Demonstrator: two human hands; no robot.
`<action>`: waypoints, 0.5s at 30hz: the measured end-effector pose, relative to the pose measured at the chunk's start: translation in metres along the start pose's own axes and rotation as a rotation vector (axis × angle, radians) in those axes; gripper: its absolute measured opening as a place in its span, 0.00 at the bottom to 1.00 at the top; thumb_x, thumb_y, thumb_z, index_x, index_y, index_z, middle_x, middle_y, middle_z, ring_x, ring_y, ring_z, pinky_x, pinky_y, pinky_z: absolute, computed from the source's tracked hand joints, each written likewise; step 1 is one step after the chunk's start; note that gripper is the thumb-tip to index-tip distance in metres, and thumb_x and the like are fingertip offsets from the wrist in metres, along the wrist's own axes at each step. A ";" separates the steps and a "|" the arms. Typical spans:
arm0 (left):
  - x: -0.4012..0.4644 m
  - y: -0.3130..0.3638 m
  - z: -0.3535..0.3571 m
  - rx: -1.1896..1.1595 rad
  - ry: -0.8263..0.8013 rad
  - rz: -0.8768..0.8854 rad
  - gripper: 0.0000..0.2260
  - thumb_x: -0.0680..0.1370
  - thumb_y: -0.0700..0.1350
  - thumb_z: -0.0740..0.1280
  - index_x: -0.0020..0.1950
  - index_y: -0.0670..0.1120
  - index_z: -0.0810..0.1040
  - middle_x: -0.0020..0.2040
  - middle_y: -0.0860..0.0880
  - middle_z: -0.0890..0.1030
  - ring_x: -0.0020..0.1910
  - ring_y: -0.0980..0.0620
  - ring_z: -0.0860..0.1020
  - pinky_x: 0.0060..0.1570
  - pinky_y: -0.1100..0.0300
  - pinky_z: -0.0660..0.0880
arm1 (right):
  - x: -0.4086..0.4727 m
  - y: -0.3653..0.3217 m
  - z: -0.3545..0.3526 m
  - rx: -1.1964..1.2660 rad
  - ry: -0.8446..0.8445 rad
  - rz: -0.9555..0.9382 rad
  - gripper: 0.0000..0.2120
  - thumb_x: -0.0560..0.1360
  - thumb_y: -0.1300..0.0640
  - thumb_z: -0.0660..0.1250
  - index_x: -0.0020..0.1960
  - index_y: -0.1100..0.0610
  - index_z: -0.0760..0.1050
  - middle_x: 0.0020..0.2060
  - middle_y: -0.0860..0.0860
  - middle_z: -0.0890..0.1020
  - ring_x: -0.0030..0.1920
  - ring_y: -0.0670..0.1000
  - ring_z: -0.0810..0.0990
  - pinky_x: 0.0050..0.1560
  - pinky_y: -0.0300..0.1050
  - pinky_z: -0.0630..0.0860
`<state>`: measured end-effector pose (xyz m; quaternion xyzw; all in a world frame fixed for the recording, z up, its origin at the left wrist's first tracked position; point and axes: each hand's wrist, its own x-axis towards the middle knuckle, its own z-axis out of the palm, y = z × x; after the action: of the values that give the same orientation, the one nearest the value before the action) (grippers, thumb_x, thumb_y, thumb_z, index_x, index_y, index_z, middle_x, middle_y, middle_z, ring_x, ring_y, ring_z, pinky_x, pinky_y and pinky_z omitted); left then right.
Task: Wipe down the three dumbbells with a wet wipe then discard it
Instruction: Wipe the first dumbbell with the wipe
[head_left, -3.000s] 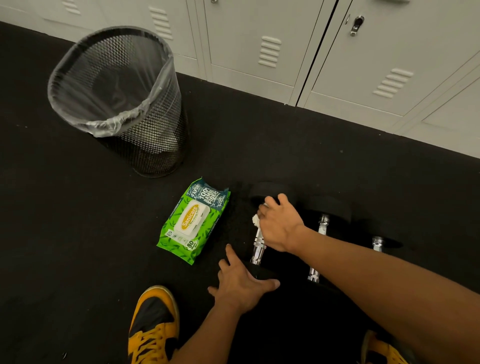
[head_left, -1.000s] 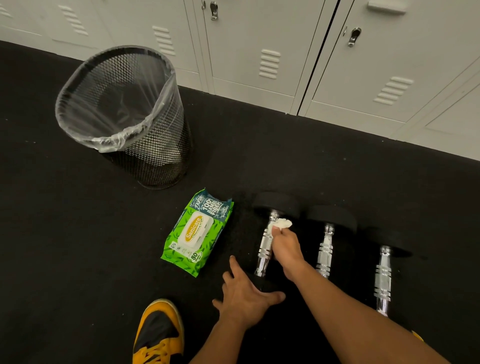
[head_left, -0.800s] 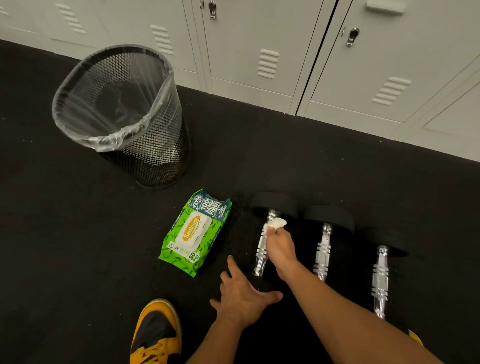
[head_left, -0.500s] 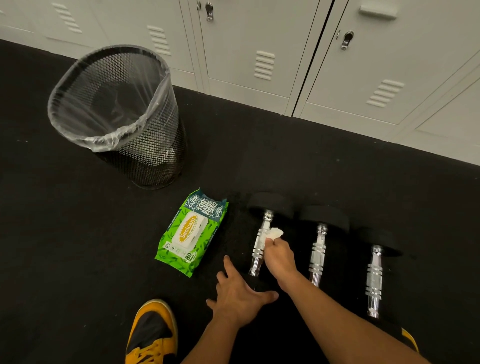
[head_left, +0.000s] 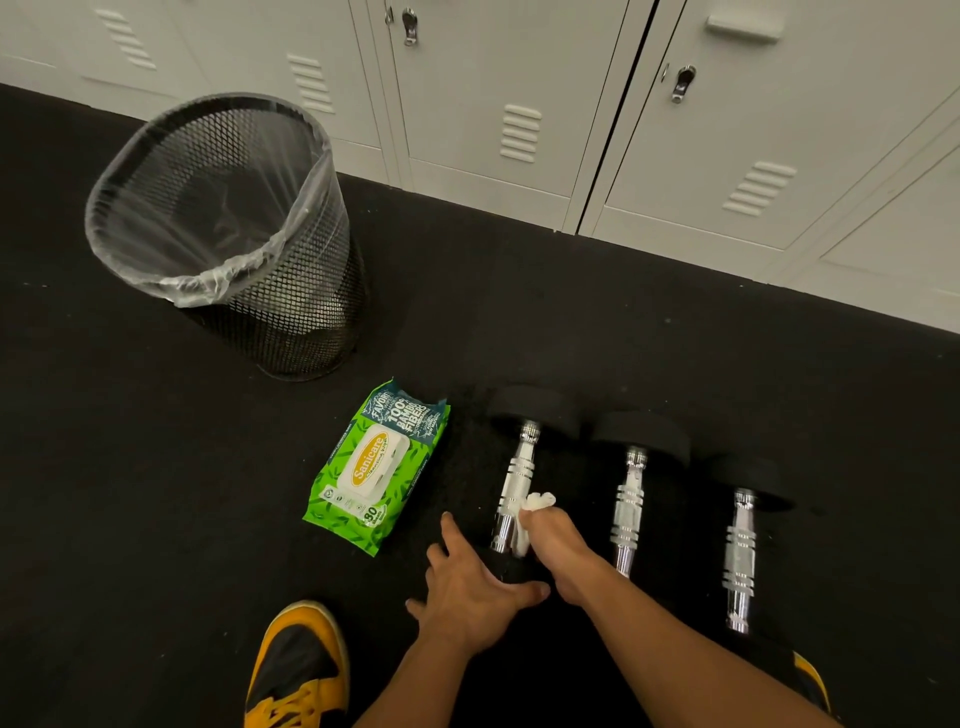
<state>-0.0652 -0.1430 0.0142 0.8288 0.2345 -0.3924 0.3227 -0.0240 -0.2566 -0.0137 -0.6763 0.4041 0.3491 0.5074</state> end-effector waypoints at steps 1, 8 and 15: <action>0.000 0.000 0.000 0.003 -0.001 0.000 0.68 0.54 0.69 0.76 0.77 0.51 0.34 0.76 0.45 0.55 0.74 0.43 0.59 0.69 0.31 0.55 | -0.001 0.000 0.000 -0.018 -0.001 -0.014 0.14 0.82 0.51 0.56 0.55 0.55 0.78 0.51 0.54 0.82 0.50 0.52 0.79 0.52 0.45 0.73; 0.002 0.000 0.000 0.014 -0.005 -0.001 0.69 0.52 0.70 0.75 0.77 0.51 0.34 0.76 0.45 0.55 0.74 0.43 0.59 0.68 0.31 0.56 | -0.012 0.004 -0.002 -0.198 0.042 -0.093 0.15 0.79 0.54 0.58 0.60 0.61 0.76 0.51 0.54 0.80 0.46 0.51 0.77 0.37 0.41 0.70; 0.002 0.000 0.000 0.028 -0.005 -0.004 0.69 0.51 0.70 0.76 0.77 0.51 0.34 0.76 0.44 0.55 0.74 0.43 0.60 0.68 0.31 0.56 | -0.020 0.003 -0.007 -0.316 0.075 -0.164 0.16 0.79 0.56 0.57 0.59 0.64 0.76 0.56 0.59 0.79 0.53 0.56 0.78 0.46 0.41 0.68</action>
<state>-0.0640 -0.1425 0.0121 0.8318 0.2296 -0.3985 0.3108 -0.0349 -0.2601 0.0041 -0.7909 0.3064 0.3402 0.4060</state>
